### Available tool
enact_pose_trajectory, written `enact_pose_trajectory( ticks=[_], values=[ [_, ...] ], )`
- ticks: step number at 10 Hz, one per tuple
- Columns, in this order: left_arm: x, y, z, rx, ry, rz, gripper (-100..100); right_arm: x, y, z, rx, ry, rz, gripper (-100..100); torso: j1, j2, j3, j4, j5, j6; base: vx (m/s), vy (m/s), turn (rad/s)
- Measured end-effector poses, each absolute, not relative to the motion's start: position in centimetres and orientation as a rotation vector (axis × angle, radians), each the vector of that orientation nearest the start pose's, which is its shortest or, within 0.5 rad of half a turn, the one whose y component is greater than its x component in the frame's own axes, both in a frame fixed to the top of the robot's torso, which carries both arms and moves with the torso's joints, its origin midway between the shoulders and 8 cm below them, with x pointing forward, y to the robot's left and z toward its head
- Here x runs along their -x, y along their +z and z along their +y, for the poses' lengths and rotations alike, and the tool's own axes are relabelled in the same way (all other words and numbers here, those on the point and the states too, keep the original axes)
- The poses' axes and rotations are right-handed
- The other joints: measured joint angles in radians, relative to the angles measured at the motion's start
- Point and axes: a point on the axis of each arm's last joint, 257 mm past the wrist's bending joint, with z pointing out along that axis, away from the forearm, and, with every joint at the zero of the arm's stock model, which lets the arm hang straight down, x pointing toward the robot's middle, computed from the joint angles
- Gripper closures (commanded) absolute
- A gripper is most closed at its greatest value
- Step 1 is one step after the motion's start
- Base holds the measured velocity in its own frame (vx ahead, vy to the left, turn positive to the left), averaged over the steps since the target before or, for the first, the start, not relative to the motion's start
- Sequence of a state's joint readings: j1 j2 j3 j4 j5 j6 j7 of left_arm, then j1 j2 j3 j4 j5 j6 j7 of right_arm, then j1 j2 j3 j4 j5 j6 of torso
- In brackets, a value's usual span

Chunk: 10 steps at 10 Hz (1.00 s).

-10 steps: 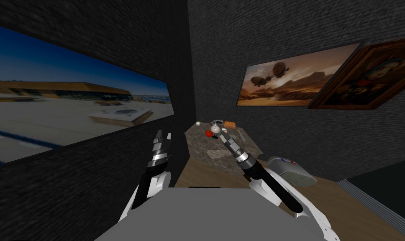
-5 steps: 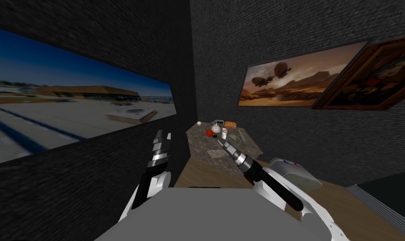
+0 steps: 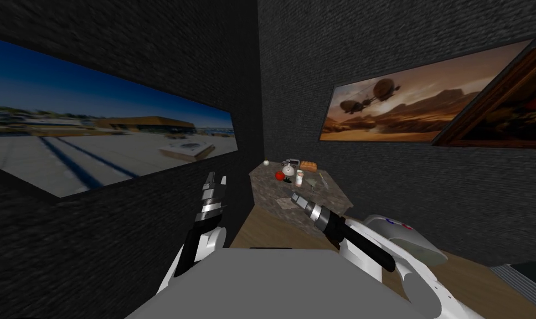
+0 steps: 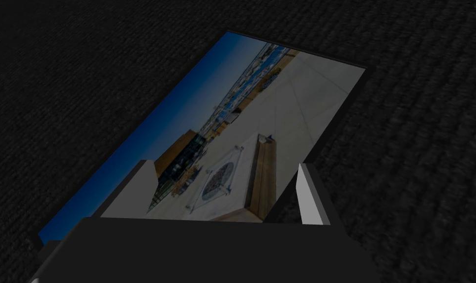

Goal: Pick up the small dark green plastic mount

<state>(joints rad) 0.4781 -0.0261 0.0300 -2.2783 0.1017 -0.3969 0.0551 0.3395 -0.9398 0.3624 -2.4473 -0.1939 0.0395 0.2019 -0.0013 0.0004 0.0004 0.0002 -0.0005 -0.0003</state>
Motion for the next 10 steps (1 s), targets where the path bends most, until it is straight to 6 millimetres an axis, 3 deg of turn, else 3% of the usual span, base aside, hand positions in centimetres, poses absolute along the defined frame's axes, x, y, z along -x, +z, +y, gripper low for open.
enact_pose_trajectory(
  ticks=[5,10],
  values=[
    [-35.8,1.1,30.3,0.825,-1.378,0.563,0,-33.7,-14.0,-11.1,-0.044,1.1,1.901,-100,0.001,-0.002,-0.001,0.0,0.0,0.0,0.002,-0.01,0.112],
    [-35.8,1.1,30.3,0.825,-1.378,0.563,0,-32.5,-18.8,-13.4,0.086,0.901,2.101,-100,0.0,-0.004,-0.002,-0.001,0.0,0.001,0.023,-0.013,0.118]
  ],
)
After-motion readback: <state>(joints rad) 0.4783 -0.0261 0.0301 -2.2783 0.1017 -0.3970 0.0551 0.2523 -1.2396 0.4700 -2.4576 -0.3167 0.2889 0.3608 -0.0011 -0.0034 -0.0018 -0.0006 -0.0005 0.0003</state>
